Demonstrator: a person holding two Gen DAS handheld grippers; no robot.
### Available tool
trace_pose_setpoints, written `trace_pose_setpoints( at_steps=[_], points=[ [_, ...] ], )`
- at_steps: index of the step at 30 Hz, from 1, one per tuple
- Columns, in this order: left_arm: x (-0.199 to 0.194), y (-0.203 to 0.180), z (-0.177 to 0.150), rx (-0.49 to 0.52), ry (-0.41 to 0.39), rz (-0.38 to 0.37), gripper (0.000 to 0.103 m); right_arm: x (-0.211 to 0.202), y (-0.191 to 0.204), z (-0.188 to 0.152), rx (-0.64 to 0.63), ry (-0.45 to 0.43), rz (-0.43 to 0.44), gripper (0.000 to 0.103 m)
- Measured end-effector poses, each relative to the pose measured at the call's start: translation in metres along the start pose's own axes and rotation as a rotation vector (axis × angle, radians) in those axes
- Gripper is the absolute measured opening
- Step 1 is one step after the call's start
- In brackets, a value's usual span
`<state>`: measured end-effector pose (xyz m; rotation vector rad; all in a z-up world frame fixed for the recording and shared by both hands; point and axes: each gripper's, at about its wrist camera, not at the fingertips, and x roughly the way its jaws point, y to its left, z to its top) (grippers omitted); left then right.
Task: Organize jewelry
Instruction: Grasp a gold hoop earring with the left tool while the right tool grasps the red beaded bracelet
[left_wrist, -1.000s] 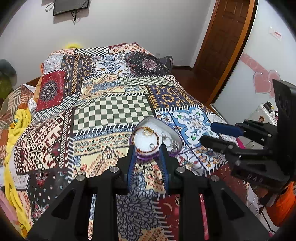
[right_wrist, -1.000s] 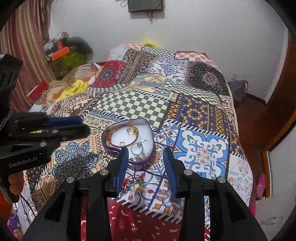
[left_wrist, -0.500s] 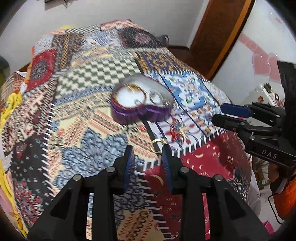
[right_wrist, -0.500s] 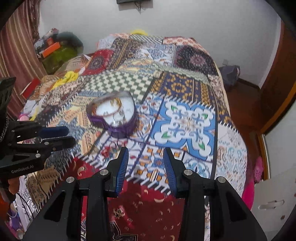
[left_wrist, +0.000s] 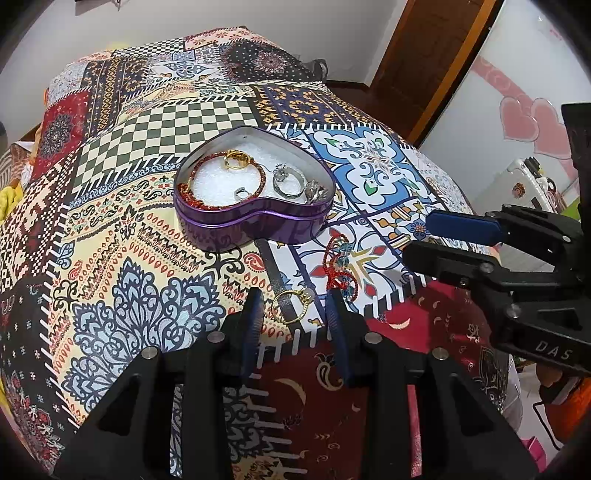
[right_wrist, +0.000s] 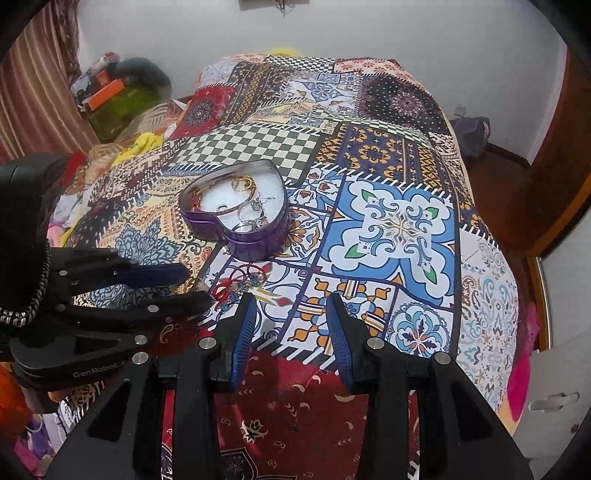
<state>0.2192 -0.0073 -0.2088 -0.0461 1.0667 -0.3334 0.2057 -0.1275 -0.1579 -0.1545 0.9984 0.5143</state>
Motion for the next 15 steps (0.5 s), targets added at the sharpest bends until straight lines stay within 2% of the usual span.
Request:
trace_pose_setpoints(
  at_steps=[3,5,8,15],
  points=[
    [0.001,-0.001,0.001,0.008,-0.007,0.002,0.032,0.003,0.001,0.000,-0.001,0.007,0.009,0.035],
    [0.000,0.000,0.001,0.012,-0.006,0.005,0.023,0.005,0.002,0.000,-0.003,0.013,0.016,0.035],
    [-0.003,0.004,-0.001,0.005,-0.009,-0.006,0.023,0.007,0.006,0.000,-0.009,0.021,0.027,0.035],
    [-0.018,0.021,-0.005,-0.044,-0.042,0.018,0.023,0.013,0.018,0.005,-0.033,0.032,0.049,0.035]
  ],
)
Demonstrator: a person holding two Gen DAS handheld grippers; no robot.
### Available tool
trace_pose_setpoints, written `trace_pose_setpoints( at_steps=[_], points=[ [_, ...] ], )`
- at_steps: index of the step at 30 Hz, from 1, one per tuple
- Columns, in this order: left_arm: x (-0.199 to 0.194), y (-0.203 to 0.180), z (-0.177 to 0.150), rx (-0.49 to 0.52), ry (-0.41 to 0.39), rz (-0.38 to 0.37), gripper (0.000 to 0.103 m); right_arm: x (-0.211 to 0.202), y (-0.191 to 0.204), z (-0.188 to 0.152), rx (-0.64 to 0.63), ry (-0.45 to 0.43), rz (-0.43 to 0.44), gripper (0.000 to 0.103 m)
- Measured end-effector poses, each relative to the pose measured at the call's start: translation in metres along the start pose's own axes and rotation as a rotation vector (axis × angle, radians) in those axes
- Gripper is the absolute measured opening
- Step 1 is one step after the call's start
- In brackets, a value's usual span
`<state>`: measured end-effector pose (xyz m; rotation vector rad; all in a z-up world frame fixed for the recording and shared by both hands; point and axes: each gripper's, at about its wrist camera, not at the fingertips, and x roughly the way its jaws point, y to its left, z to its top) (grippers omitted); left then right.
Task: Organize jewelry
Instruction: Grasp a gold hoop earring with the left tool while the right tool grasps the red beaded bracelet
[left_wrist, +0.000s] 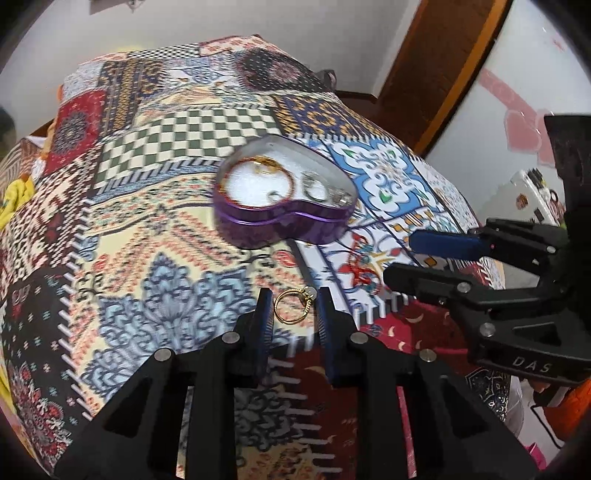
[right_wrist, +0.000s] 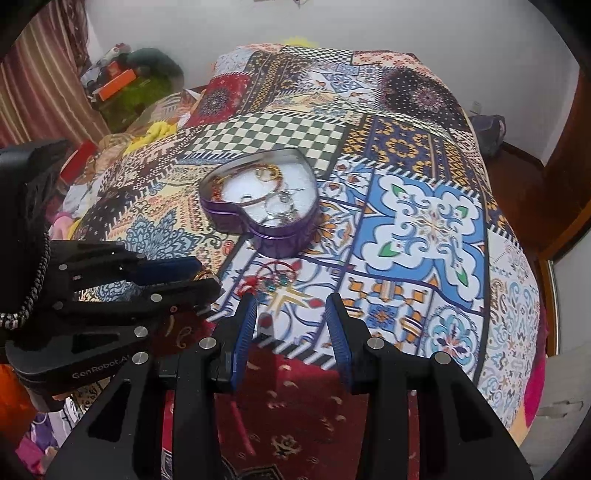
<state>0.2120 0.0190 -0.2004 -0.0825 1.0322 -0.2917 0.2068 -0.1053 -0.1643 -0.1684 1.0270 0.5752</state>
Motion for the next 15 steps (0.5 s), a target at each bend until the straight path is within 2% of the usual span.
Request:
trace_pose_setpoints(
  at_steps=[9,15],
  points=[
    [-0.018,0.019,-0.003,-0.029,-0.035,0.026,0.023,0.022,0.020,0.005,-0.029,0.049,0.029,0.035],
    [-0.020,0.020,-0.002,-0.042,-0.050,0.025,0.023,0.024,0.022,0.003,-0.025,0.033,0.010,0.035]
  ],
)
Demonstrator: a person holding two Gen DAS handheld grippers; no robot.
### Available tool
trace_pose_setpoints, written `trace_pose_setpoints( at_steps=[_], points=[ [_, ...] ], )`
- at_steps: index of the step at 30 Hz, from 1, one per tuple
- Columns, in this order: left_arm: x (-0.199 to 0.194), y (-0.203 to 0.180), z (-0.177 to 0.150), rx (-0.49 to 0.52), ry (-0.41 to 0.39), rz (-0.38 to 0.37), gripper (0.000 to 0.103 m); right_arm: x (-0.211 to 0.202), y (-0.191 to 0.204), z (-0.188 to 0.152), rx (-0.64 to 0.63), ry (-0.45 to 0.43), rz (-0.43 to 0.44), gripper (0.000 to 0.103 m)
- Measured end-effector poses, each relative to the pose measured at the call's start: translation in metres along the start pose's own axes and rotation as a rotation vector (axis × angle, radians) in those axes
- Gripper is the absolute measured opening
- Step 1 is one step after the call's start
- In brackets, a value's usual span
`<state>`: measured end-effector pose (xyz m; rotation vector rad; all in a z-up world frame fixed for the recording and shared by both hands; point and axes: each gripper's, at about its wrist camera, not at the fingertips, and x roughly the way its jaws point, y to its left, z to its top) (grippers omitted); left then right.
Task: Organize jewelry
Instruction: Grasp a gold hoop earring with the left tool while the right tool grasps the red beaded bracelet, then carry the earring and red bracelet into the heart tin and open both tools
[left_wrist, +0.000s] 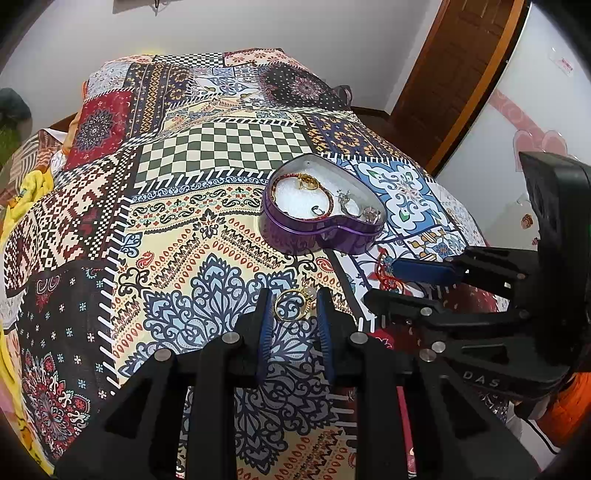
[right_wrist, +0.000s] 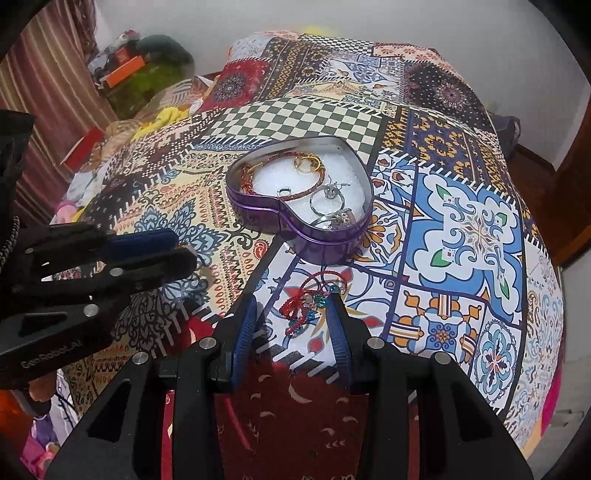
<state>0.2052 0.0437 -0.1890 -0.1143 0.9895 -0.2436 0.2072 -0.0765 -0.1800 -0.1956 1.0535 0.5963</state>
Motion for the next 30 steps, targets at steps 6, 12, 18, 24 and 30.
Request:
trace_pose_setpoints(
  at_steps=[6,12,18,24,30],
  points=[
    [-0.002,-0.004,0.001,0.004,-0.009,-0.001,0.023,0.001,0.002,0.000,-0.026,-0.015,-0.025,0.014],
    [-0.007,-0.006,0.003,0.008,-0.018,0.006,0.023,-0.005,-0.002,-0.004,-0.017,-0.025,-0.021,0.008],
    [-0.015,-0.008,0.006,0.009,-0.035,0.013,0.023,-0.017,-0.004,-0.006,-0.010,-0.053,-0.032,0.008],
    [-0.029,-0.011,0.011,0.015,-0.073,0.017,0.023,-0.043,-0.009,0.000,0.004,-0.115,-0.041,0.008],
    [-0.043,-0.015,0.020,0.025,-0.116,0.017,0.023,-0.069,-0.011,0.013,0.018,-0.191,-0.037,0.008]
  ],
)
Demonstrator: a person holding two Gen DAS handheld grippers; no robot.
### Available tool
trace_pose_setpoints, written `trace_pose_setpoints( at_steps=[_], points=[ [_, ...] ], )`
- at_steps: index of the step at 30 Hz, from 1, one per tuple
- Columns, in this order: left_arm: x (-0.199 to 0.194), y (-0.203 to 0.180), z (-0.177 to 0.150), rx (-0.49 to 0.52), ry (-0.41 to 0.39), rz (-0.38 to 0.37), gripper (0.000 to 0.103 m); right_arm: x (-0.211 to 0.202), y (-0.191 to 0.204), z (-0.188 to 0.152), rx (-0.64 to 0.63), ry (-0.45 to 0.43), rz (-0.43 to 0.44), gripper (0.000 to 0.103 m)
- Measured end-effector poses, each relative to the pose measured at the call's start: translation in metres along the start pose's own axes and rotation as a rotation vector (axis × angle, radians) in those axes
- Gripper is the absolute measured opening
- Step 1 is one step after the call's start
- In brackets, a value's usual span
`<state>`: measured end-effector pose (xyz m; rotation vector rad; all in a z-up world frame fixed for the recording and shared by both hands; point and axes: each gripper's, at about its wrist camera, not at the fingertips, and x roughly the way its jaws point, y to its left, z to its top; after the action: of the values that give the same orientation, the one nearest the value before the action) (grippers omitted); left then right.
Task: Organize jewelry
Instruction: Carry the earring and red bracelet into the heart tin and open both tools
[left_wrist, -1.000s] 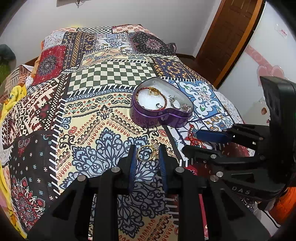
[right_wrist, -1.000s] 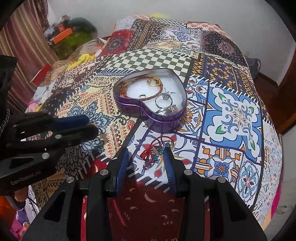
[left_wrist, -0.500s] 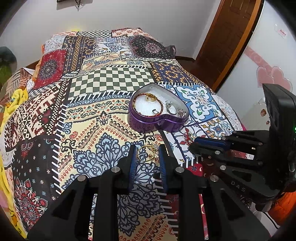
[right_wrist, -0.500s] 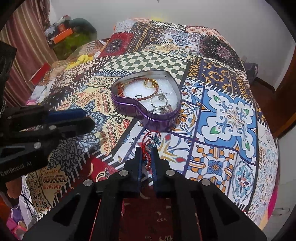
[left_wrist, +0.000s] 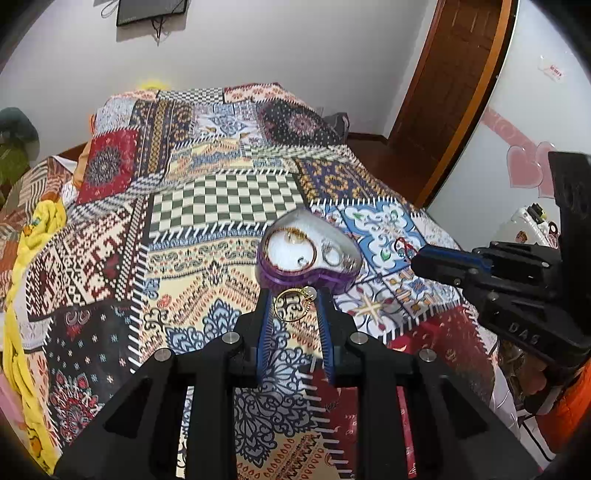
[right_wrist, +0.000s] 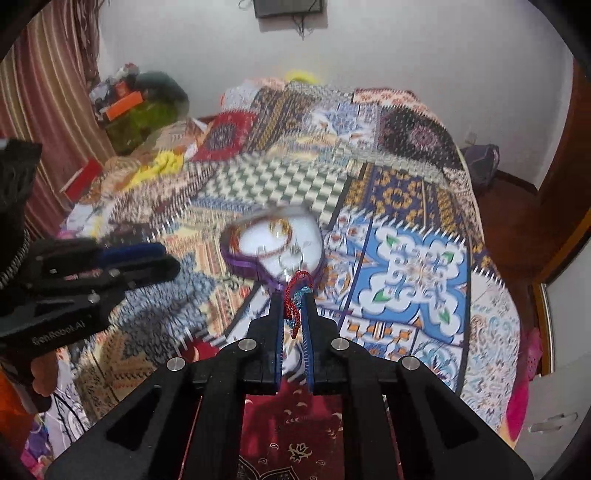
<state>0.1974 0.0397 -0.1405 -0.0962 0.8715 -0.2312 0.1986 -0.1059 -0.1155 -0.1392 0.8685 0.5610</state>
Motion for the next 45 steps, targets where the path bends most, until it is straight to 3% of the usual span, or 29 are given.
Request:
trace_pose_setpoints(
  at_steps=[9,17,36,45],
  points=[
    [-0.009,-0.001,0.020,0.013,-0.056,0.002,0.023,-0.014,0.009,0.025,-0.018,-0.084,0.017,0.008],
    [0.000,0.004,0.038,0.019,-0.074,0.004,0.023,-0.003,0.008,0.038,-0.028,-0.093,0.025,0.008],
    [0.061,0.013,0.044,0.032,0.021,-0.022,0.023,0.056,-0.002,0.048,-0.068,0.016,0.010,0.008],
    [0.074,0.014,0.040,0.033,0.053,-0.035,0.023,0.075,-0.006,0.053,-0.074,0.061,0.049,0.008]
  ],
)
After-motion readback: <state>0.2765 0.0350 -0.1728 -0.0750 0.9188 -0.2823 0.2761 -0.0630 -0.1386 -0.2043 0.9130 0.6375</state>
